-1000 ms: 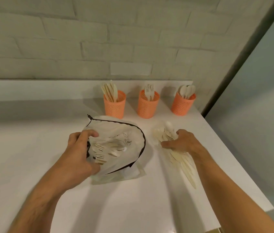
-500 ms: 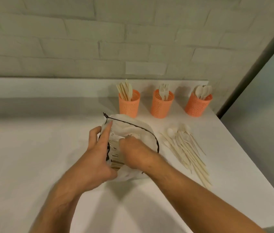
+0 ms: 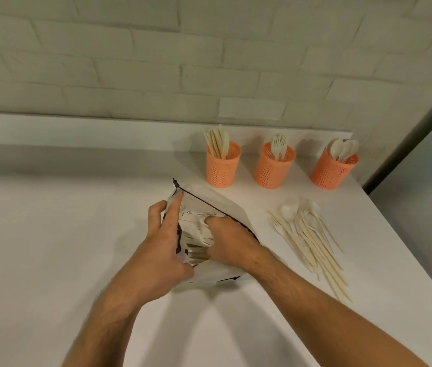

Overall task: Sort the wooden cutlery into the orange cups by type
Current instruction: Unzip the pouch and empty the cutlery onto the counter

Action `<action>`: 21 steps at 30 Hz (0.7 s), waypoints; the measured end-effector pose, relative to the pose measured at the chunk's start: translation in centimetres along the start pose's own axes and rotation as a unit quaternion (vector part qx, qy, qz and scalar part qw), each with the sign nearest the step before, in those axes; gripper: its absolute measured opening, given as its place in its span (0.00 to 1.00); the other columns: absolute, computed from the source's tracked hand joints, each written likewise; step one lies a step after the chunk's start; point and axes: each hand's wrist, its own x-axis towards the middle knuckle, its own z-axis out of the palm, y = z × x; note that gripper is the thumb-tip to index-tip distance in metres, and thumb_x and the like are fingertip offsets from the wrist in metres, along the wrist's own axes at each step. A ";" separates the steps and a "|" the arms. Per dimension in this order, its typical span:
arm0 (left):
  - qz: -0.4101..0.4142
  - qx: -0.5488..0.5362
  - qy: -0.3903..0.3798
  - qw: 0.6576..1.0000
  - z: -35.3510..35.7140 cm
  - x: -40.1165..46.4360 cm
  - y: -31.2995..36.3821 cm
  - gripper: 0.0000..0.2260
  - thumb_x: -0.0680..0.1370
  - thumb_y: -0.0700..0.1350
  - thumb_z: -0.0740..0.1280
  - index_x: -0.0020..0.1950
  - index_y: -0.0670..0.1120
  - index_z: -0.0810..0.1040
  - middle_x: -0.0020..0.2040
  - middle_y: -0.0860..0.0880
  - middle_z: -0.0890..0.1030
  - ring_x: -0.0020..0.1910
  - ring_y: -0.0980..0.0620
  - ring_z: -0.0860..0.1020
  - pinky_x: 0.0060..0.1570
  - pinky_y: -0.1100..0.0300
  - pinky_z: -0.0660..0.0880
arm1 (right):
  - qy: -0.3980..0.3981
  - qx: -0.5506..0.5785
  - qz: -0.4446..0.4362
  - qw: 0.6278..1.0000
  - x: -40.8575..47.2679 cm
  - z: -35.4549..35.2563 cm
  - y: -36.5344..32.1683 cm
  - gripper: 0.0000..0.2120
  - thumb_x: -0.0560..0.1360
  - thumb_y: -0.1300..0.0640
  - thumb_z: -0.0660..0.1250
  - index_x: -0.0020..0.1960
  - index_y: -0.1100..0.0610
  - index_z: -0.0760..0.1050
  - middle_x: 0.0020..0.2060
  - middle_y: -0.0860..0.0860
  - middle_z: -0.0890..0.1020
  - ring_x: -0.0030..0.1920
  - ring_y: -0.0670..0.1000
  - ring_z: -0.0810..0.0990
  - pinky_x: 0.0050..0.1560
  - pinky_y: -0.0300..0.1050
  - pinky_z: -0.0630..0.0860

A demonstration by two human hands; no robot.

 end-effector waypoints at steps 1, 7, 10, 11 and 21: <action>0.001 -0.001 0.002 1.000 -0.1 0.0 0.0 0.56 0.66 0.30 0.73 0.77 0.65 0.42 0.59 0.68 0.51 0.42 0.54 0.77 0.37 0.56 0.80 | 0.002 0.023 -0.003 1.000 -0.1 -0.1 0.2 0.13 0.69 0.62 0.69 0.53 0.55 0.75 0.48 0.52 0.82 0.48 0.55 0.81 0.45 0.45 0.79; 0.001 0.007 -0.007 1.000 -0.2 0.2 0.3 0.56 0.66 0.29 0.73 0.78 0.63 0.43 0.59 0.66 0.52 0.41 0.54 0.77 0.31 0.63 0.77 | -0.015 0.106 -0.018 0.994 -0.7 -2.0 1.2 0.10 0.71 0.53 0.71 0.52 0.52 0.78 0.47 0.48 0.83 0.48 0.50 0.81 0.50 0.48 0.79; 0.004 0.002 -0.008 1.000 -0.2 0.4 0.4 0.56 0.66 0.29 0.73 0.78 0.63 0.44 0.59 0.66 0.52 0.43 0.55 0.76 0.30 0.65 0.76 | -0.029 0.144 -0.021 0.989 -1.0 -2.8 1.5 0.17 0.74 0.51 0.70 0.62 0.47 0.76 0.57 0.44 0.82 0.56 0.47 0.79 0.59 0.44 0.76; 0.007 0.001 -0.008 1.000 -0.2 0.4 0.5 0.55 0.66 0.29 0.73 0.78 0.63 0.45 0.59 0.66 0.52 0.43 0.55 0.76 0.30 0.64 0.76 | -0.036 0.147 -0.032 0.988 -0.9 -2.8 1.7 0.20 0.74 0.49 0.71 0.65 0.44 0.75 0.60 0.43 0.81 0.59 0.45 0.78 0.61 0.43 0.75; 0.029 -0.001 -0.037 0.999 0.8 0.8 0.9 0.56 0.66 0.28 0.72 0.79 0.60 0.41 0.60 0.69 0.54 0.41 0.62 0.76 0.33 0.64 0.76 | -0.053 -0.124 -0.040 0.990 0.2 -1.8 0.0 0.12 0.73 0.55 0.70 0.55 0.54 0.74 0.54 0.55 0.79 0.55 0.59 0.78 0.50 0.49 0.75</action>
